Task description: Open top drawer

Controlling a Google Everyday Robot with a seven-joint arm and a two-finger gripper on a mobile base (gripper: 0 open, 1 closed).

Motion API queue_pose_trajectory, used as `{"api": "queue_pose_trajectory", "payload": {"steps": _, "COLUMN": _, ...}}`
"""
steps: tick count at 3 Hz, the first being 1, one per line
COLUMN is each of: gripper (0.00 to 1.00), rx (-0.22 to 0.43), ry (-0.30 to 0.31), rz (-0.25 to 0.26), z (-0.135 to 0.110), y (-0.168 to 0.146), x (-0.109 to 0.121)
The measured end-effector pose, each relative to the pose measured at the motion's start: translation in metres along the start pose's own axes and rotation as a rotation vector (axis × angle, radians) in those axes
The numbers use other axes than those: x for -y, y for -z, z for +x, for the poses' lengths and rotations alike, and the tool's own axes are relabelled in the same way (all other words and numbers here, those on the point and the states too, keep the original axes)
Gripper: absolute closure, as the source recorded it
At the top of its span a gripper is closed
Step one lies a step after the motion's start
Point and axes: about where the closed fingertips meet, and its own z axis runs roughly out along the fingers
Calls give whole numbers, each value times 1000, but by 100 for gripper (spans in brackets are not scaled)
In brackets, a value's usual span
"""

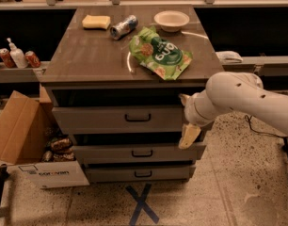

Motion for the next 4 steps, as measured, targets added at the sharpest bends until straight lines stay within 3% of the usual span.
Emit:
{"api": "queue_pose_trajectory", "payload": {"steps": 1, "gripper": 2, "rx": -14, "ry": 8, "rz": -34, "z": -3, "y": -27, "x": 6}}
{"api": "queue_pose_trajectory", "payload": {"steps": 2, "gripper": 24, "rx": 12, "ry": 8, "rz": -53, "z": 1, "y": -31, "x": -2}}
{"api": "queue_pose_trajectory", "payload": {"steps": 4, "gripper": 72, "rx": 70, "ry": 24, "rz": -26, "z": 9, "y": 24, "x": -47}}
